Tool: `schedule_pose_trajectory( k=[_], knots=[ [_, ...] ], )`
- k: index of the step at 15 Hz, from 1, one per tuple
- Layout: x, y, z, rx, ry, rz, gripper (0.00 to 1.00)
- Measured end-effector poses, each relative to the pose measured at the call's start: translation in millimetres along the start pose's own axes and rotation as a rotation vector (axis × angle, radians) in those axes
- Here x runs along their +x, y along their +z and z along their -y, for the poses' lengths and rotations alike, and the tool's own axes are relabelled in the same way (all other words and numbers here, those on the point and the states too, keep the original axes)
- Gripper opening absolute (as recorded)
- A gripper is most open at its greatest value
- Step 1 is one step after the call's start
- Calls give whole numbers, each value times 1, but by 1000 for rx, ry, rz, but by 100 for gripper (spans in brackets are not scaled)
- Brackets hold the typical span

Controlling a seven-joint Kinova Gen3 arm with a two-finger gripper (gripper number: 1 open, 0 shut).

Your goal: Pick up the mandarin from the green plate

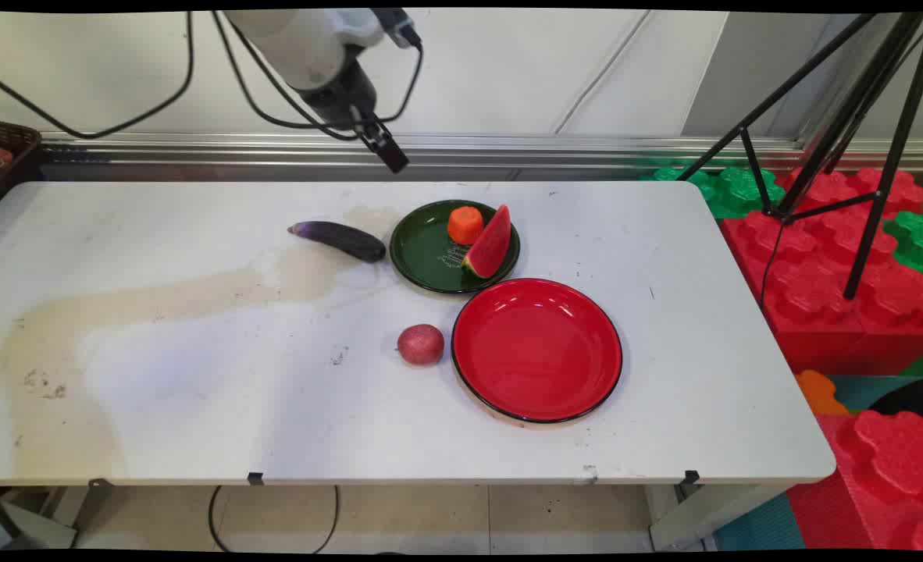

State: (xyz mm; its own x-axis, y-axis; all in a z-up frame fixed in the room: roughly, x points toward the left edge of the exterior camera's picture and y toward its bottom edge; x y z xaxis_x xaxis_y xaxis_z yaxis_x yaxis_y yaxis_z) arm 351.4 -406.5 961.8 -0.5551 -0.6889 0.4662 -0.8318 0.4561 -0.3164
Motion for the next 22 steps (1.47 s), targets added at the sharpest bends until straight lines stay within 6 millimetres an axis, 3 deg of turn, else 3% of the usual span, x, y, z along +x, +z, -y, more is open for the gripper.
schedule_pose_trajectory(
  k=[9,22],
  knots=[
    [27,62,-39,-3,-5,72,100],
    [52,168,-64,-42,12,121,100]
  ],
)
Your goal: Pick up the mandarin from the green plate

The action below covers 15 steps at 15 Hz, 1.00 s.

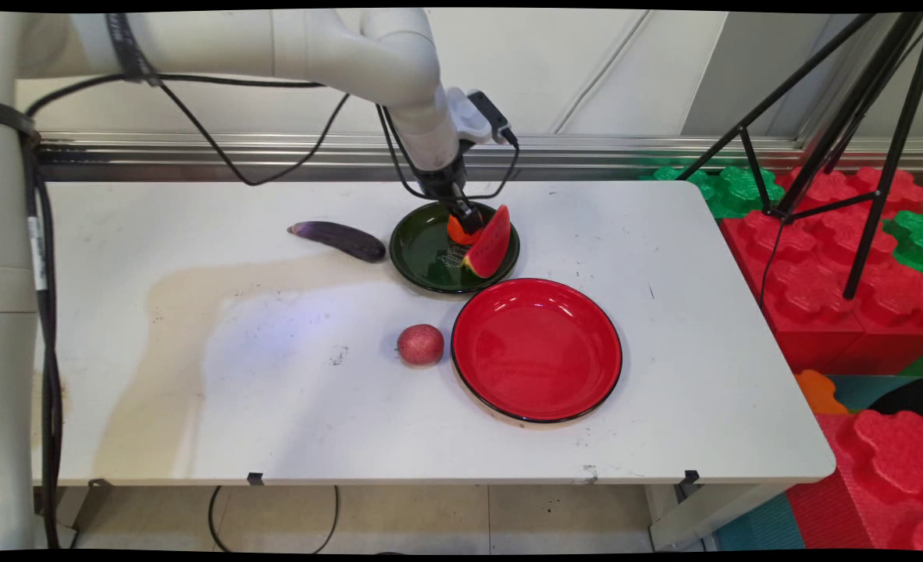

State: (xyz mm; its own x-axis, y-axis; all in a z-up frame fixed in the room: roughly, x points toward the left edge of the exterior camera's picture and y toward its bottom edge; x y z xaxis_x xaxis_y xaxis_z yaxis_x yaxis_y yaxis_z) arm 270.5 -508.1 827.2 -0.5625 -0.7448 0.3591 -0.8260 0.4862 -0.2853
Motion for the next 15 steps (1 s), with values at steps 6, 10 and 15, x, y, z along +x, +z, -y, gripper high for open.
schedule_pose_trajectory(
  k=[6,10,15],
  knots=[
    [8,26,-4,-6,6,4,100],
    [9,33,-5,-7,-1,4,100],
    [6,27,-6,-7,-11,6,100]
  ],
)
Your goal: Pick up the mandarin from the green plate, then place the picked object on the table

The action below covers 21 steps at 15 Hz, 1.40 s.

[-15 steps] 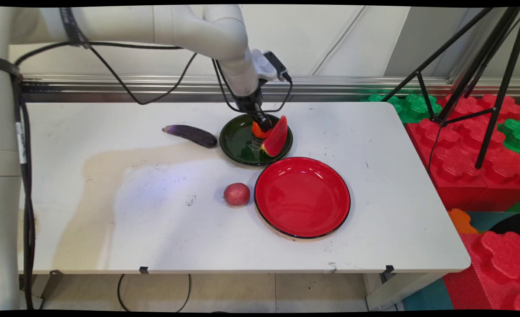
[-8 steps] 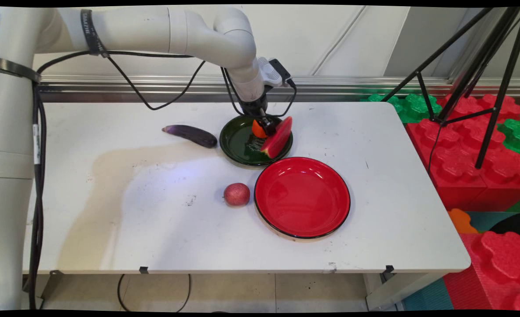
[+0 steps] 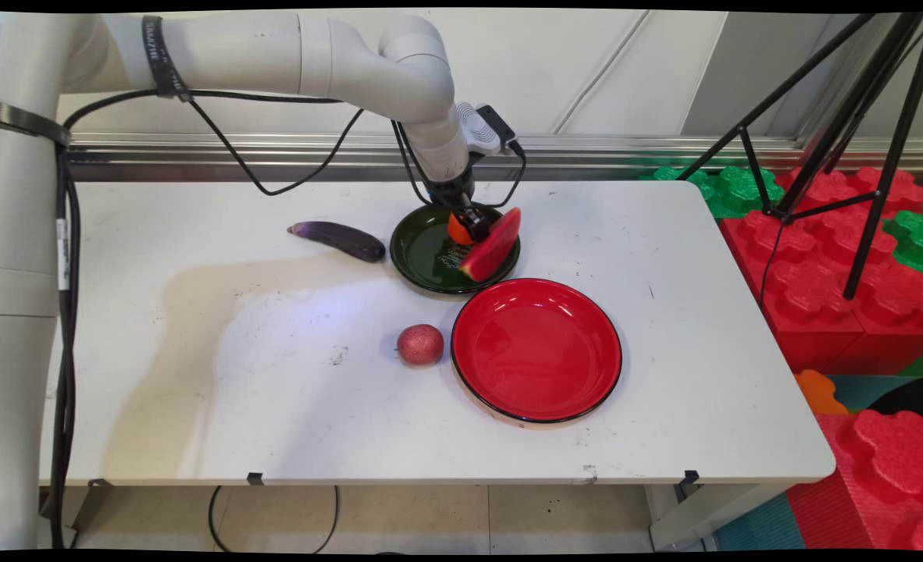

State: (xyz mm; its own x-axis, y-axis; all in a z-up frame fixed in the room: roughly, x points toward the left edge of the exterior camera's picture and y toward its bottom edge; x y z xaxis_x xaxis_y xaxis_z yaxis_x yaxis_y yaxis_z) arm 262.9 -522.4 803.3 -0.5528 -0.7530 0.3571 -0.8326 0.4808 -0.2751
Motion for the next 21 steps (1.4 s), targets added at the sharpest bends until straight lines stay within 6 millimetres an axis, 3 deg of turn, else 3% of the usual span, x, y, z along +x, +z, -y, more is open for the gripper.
schedule_pose_trajectory(
  k=[1,2,13,16,21],
  knots=[
    [-1,-2,0,0,-2,0,100],
    [-2,-3,0,-1,-2,1,0],
    [-15,-22,8,-9,0,-1,0],
    [-12,-41,10,5,2,-23,0],
    [-6,-108,11,48,29,-90,0]
  ],
)
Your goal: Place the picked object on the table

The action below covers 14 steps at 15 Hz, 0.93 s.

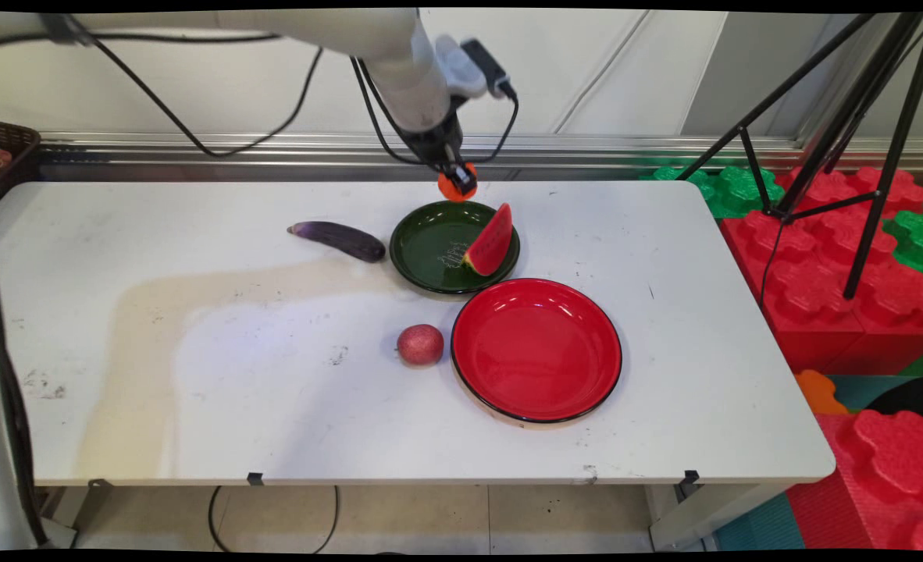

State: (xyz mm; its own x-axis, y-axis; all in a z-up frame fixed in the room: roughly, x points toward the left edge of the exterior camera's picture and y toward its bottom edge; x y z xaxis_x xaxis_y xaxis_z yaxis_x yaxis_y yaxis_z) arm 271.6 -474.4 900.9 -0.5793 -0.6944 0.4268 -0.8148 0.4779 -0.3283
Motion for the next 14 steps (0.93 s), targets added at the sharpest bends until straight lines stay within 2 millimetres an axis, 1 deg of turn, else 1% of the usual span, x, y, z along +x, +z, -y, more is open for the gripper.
schedule_pose_trajectory(
  k=[1,2,4,6,8,9,10,12,14],
  knots=[
    [1,-14,0,8,5,-12,0],
    [1,-23,0,12,7,-18,0],
    [-2,-52,-2,23,15,-34,0],
    [-13,-77,-3,26,17,-34,0],
    [-32,-98,-7,20,24,-17,0],
    [-42,-105,-9,16,29,-5,0],
    [-48,-110,-11,12,33,3,0],
    [-71,-121,-16,-4,50,33,0],
    [-94,-127,-22,-22,73,64,0]
  ],
)
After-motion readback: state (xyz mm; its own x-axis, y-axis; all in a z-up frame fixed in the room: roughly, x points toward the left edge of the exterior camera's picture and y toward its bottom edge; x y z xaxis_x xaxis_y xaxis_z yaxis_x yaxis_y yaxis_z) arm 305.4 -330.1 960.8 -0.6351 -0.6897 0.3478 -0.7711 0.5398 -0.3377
